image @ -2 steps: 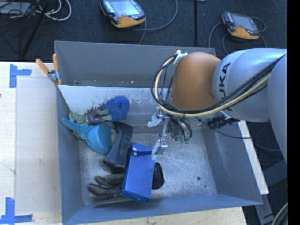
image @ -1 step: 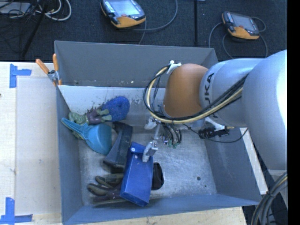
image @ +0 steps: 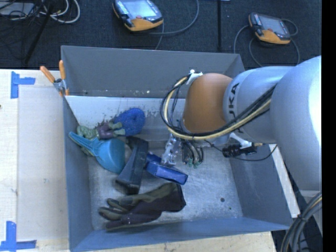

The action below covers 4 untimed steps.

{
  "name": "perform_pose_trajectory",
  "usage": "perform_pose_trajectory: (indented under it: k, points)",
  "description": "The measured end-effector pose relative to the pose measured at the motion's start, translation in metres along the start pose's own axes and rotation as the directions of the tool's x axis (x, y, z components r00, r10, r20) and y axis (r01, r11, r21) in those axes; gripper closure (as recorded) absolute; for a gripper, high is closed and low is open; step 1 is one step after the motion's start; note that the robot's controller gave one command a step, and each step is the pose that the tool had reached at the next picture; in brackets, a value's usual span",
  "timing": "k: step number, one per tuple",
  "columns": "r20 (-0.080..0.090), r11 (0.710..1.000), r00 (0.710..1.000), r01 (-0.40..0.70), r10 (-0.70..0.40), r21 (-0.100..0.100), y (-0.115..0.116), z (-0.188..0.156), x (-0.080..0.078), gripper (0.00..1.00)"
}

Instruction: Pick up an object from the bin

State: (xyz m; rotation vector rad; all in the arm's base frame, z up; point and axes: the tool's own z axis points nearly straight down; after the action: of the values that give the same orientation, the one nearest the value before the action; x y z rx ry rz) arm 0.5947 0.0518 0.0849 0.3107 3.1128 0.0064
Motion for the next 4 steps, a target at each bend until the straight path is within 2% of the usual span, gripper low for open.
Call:
perform_pose_trajectory:
  k: [4]
  points:
    - [-0.011, 1.000, 1.000, 0.000, 0.000, 0.004, -0.001, -0.019, 0.001, 1.00]
